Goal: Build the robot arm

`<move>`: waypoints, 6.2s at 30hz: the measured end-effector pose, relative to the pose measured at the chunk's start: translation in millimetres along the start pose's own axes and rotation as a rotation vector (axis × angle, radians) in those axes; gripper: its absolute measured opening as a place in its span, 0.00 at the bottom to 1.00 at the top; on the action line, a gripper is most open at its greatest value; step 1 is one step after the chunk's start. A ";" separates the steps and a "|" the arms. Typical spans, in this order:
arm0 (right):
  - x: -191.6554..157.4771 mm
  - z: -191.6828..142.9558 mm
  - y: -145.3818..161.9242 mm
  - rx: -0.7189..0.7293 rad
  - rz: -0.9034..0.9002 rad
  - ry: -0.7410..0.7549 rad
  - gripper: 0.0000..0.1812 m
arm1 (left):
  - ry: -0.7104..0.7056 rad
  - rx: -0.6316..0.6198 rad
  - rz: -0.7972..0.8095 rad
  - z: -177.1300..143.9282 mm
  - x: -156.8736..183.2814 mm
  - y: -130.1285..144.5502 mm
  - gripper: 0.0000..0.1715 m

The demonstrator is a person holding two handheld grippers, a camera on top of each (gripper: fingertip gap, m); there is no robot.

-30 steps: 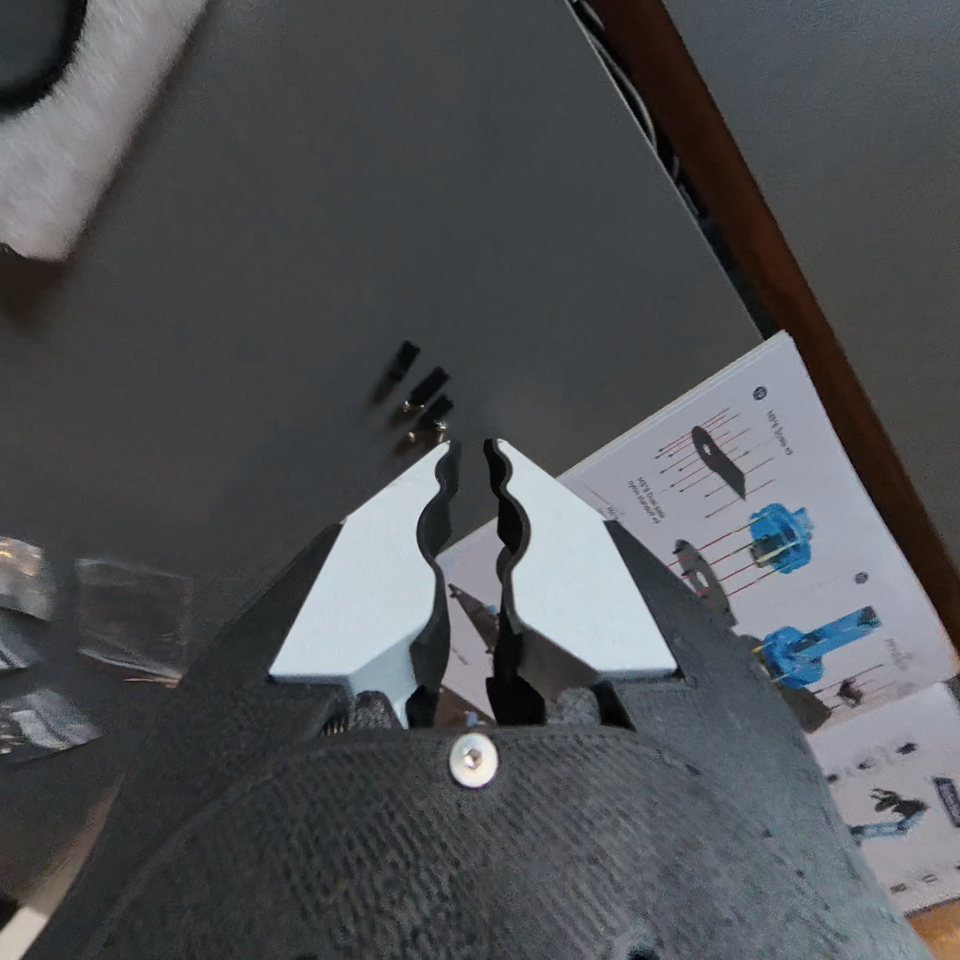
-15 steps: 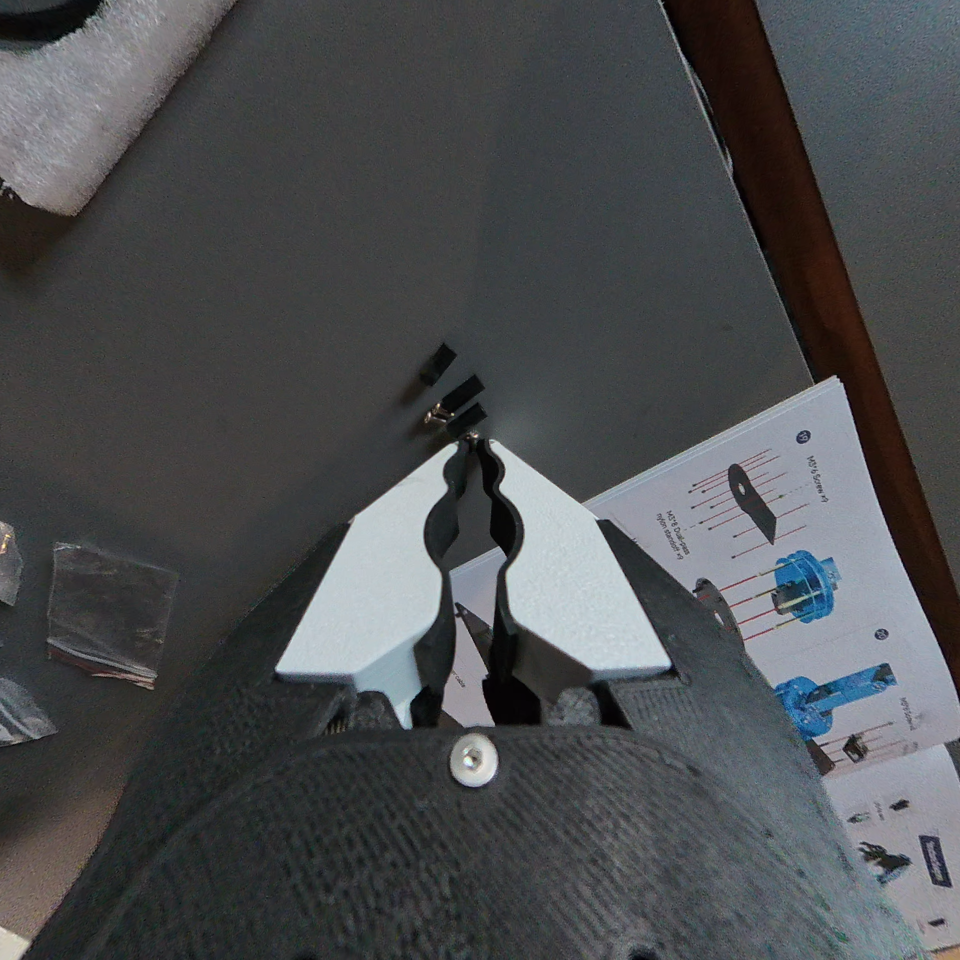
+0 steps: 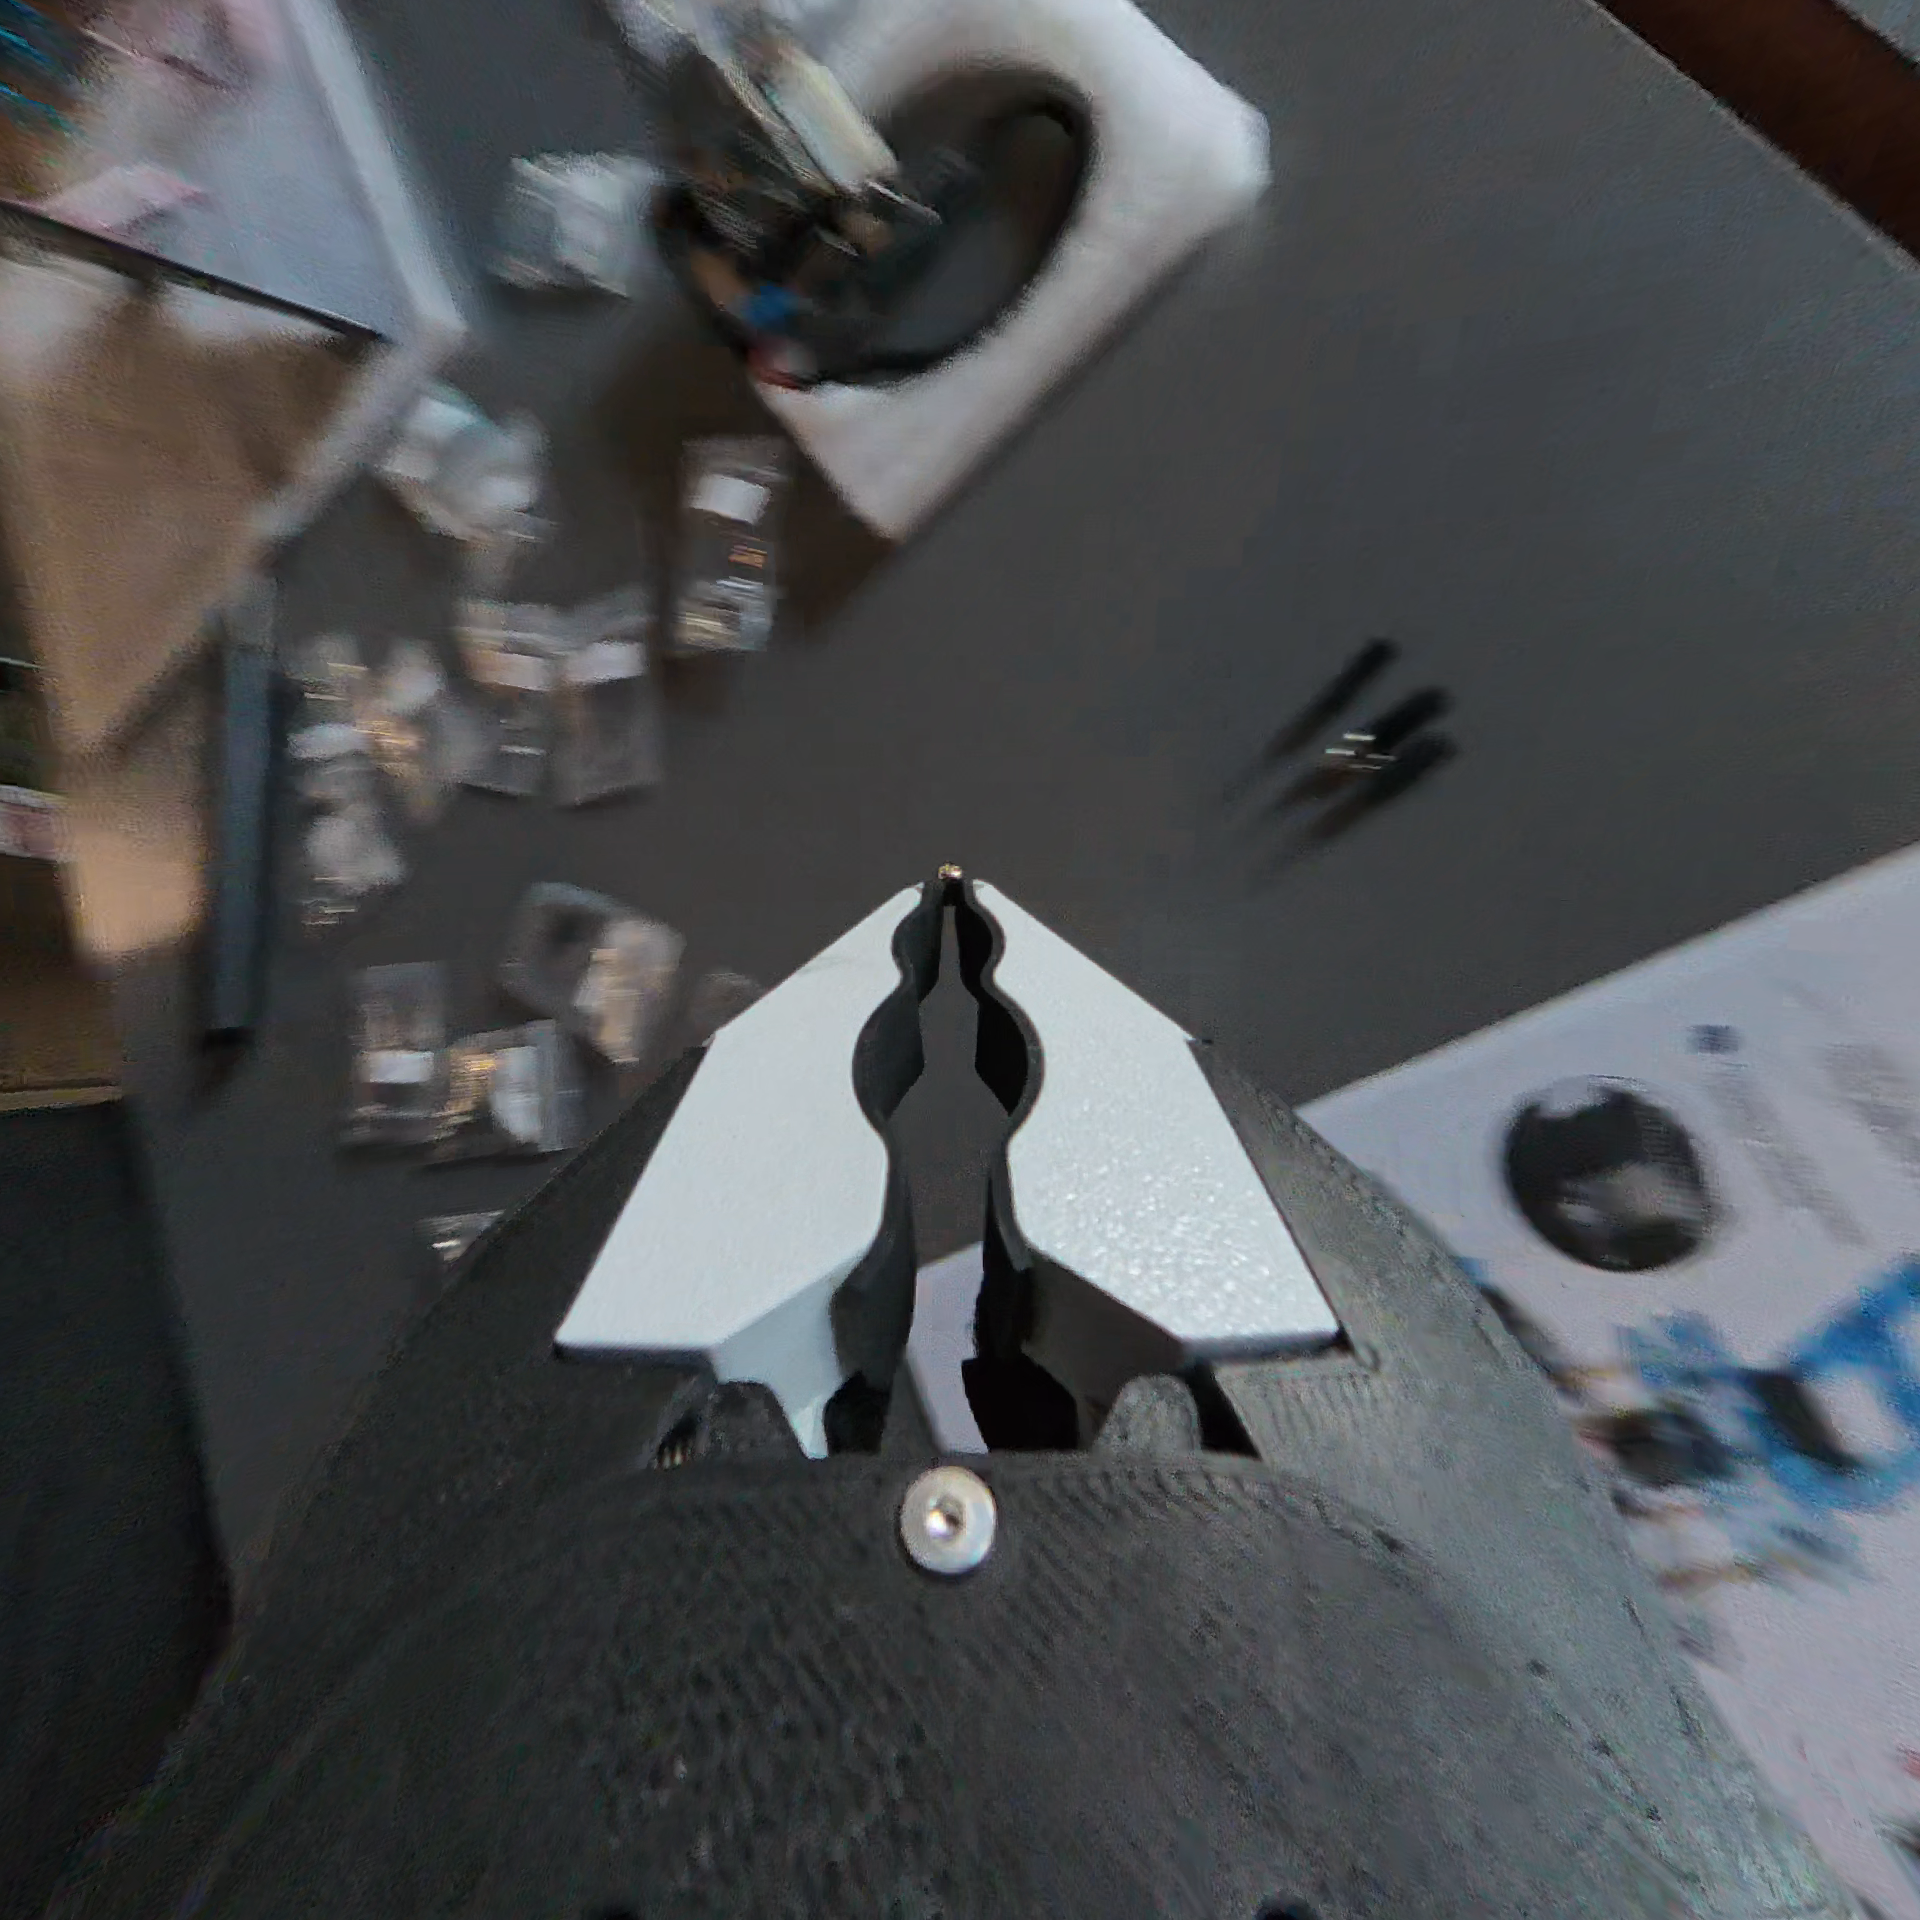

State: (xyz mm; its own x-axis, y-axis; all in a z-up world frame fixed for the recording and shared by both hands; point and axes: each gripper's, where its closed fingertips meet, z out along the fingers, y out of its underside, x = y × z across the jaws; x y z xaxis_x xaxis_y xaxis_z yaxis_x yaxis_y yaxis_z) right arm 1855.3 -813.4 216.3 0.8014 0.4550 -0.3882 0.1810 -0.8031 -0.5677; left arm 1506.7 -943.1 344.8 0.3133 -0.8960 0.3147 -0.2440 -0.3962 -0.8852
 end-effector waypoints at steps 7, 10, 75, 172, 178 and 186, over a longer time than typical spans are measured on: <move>-94.5 -44.5 38.3 0.253 -0.088 -0.099 0.01 | 0.201 -0.195 0.039 172.1 17.0 -33.4 0.15; -125.9 -63.0 58.8 0.329 -0.107 -0.110 0.01 | 0.132 -0.341 0.249 264.0 -11.4 -47.8 0.24; -308.2 88.3 77.9 0.092 -0.329 -0.236 0.01 | -0.255 -0.478 0.183 35.8 -51.3 88.7 0.08; -319.3 177.9 77.2 -0.457 -0.113 0.286 0.03 | 0.346 -0.340 0.046 -133.6 -100.5 130.3 0.05; -318.9 178.4 75.7 -0.386 -0.109 0.297 0.02 | 0.337 -0.322 0.032 -142.1 -106.7 129.7 0.05; -335.9 167.9 31.2 0.184 0.322 0.020 0.02 | 0.376 -0.243 0.047 -115.2 -91.2 123.5 0.10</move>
State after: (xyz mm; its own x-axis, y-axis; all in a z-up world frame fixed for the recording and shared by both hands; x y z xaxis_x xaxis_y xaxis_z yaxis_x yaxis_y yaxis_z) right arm 1496.0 -926.7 207.2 0.8118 0.1818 -0.5550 -0.1862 -0.8202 -0.5410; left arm 1342.3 -933.3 246.3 -0.0478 -0.9069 0.4186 -0.4724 -0.3488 -0.8094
